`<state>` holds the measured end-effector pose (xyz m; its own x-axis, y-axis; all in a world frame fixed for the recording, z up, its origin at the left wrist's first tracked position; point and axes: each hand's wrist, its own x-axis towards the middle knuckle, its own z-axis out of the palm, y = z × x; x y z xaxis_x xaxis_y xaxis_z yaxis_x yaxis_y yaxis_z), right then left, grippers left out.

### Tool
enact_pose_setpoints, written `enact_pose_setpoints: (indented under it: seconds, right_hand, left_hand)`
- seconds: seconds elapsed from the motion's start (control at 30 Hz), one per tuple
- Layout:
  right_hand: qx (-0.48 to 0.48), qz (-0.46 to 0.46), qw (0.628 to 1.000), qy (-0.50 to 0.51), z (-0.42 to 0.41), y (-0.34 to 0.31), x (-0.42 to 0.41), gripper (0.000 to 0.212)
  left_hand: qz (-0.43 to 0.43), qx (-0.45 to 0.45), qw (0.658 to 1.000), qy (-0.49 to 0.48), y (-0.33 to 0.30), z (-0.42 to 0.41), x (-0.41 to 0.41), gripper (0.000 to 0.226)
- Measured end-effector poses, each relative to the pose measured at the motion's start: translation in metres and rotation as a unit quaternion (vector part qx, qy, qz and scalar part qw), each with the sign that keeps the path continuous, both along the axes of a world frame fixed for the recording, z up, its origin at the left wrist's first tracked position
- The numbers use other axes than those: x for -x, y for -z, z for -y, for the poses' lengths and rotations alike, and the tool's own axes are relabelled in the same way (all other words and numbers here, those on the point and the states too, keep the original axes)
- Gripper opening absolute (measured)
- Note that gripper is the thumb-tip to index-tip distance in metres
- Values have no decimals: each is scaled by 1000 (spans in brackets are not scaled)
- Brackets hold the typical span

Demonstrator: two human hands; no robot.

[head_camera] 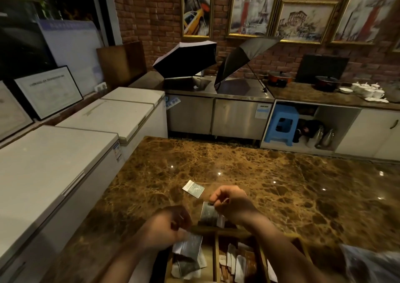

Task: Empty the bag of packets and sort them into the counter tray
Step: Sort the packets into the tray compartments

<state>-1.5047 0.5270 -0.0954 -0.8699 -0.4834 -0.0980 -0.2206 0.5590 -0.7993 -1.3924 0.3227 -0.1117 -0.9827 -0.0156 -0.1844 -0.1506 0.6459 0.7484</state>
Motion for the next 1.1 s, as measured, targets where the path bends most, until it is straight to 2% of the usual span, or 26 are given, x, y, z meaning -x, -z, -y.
enact_pose_setpoints:
  seconds: [0.1,0.23,0.33,0.43,0.5,0.6,0.67,0.8,1.0,1.1]
  right_hand:
    - [-39,3,997,-65,-4,-3,-13,22]
    - [-82,75,984,-139,1,-6,-31,25]
    - [-101,28,982,-155,8,4,-40,24]
    - [-96,-42,986,-126,12,12,-41,23]
    - [-79,-74,990,-92,12,13,-35,24]
    - [-68,-75,994,-32,6,17,-21,28]
    - [-57,-91,994,-2,0,20,-8,20]
    - [-91,-59,993,42,-7,22,13,9]
    - [-143,-57,987,52,4,36,34,9]
    - [-142,-57,987,58,17,45,42,17]
  left_hand:
    - [21,41,999,17,8,-8,-9,25]
    - [-59,135,989,15,12,-9,-15,35]
    - [-102,143,984,-24,10,-1,-15,32]
    - [-108,129,983,-70,9,12,-7,25]
    - [-131,106,981,-94,10,20,6,28]
    - [-128,88,981,-118,9,23,33,29]
    - [-115,100,981,-120,13,23,52,30]
    - [-106,174,977,-57,27,25,81,34]
    - [-93,271,958,23,44,24,124,55]
    - [-86,295,950,59,53,27,136,64]
